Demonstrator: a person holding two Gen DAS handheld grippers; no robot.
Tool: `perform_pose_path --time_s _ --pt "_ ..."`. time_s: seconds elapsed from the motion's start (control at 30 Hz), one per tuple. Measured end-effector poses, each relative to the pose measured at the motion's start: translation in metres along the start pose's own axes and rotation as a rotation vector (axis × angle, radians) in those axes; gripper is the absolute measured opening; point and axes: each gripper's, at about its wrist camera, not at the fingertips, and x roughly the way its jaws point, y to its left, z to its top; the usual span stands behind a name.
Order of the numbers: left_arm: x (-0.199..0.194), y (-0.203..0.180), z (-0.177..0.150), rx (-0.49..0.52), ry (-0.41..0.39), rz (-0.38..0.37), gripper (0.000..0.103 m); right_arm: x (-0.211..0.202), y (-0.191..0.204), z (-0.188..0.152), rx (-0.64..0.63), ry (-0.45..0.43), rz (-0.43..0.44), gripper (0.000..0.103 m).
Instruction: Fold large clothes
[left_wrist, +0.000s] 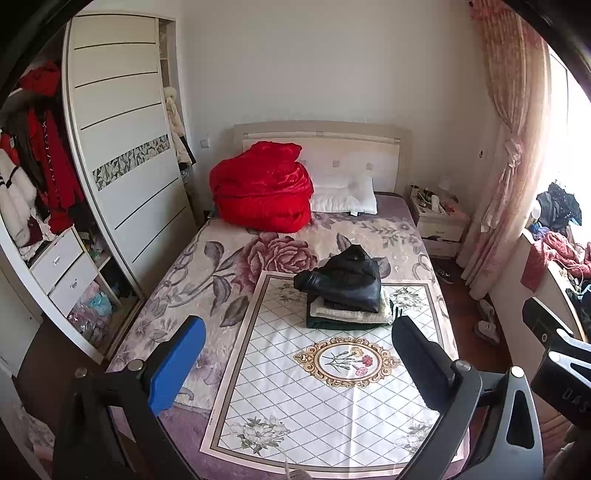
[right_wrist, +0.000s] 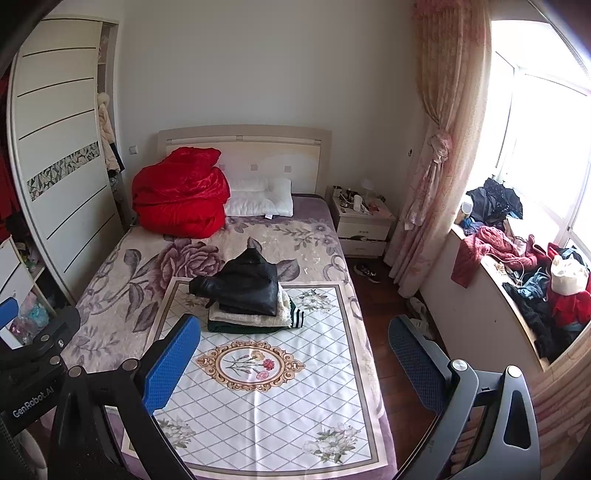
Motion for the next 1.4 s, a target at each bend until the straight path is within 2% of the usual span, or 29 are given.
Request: perform_pose_path --time_s 1.4 --pt "-0.007 -0.013 0.017 -0.007 -0.033 -0.001 0.103 -0.017 0.0 -0.012 0.014 -0.025 -0.001 0.103"
